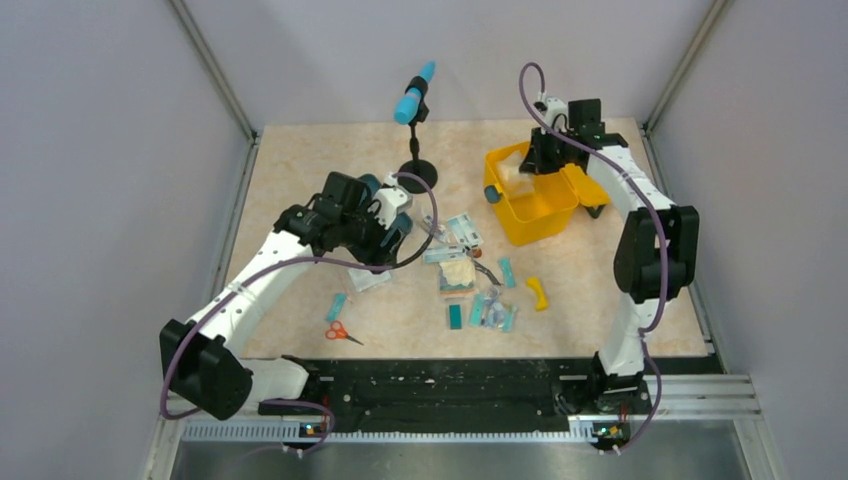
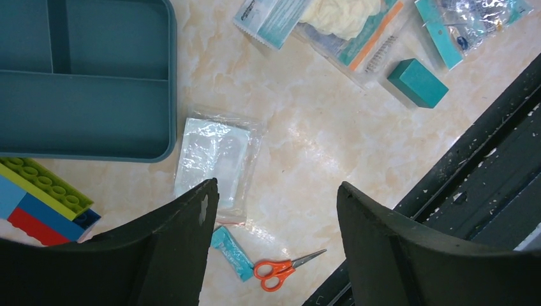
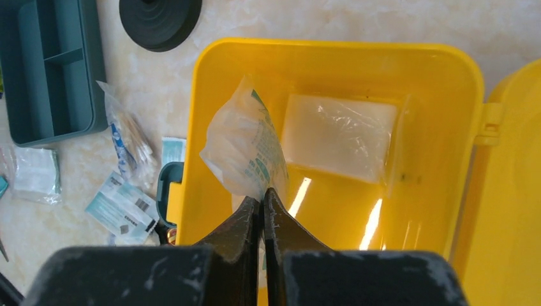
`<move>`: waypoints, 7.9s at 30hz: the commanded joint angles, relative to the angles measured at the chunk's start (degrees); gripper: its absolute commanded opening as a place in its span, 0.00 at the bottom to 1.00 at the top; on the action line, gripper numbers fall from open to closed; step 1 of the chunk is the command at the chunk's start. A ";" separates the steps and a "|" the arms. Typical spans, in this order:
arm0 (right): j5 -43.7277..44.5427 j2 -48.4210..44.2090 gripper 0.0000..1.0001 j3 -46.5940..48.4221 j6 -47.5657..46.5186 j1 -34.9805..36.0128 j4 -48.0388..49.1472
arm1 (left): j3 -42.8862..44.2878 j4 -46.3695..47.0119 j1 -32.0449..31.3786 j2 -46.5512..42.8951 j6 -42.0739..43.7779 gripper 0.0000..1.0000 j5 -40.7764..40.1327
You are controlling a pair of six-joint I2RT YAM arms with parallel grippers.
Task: Organize the medicine kit
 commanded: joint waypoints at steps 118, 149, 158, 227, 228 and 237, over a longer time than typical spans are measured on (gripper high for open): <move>-16.12 -29.36 0.48 -27.00 -72.07 32.23 0.38 | 37.66 -36.45 5.62 37.79 19.99 0.00 42.55; -8.08 -36.22 0.00 -21.94 -52.51 15.08 -17.16 | 35.19 -18.22 10.33 23.07 -1.62 0.69 28.46; -9.04 -13.65 0.00 5.34 -44.70 0.96 -31.24 | 27.26 -13.95 9.98 16.64 0.95 0.68 23.96; -3.49 -13.45 0.65 -3.88 -16.98 11.04 -8.36 | 7.70 -7.02 10.02 6.97 1.90 0.61 9.80; -3.60 -14.67 0.61 -8.34 -18.73 12.98 -8.04 | 7.41 -6.89 9.99 6.83 1.91 0.60 9.55; 6.22 -15.34 0.53 -26.22 -18.06 25.80 -0.58 | 3.77 -6.10 10.07 5.07 0.33 0.60 9.19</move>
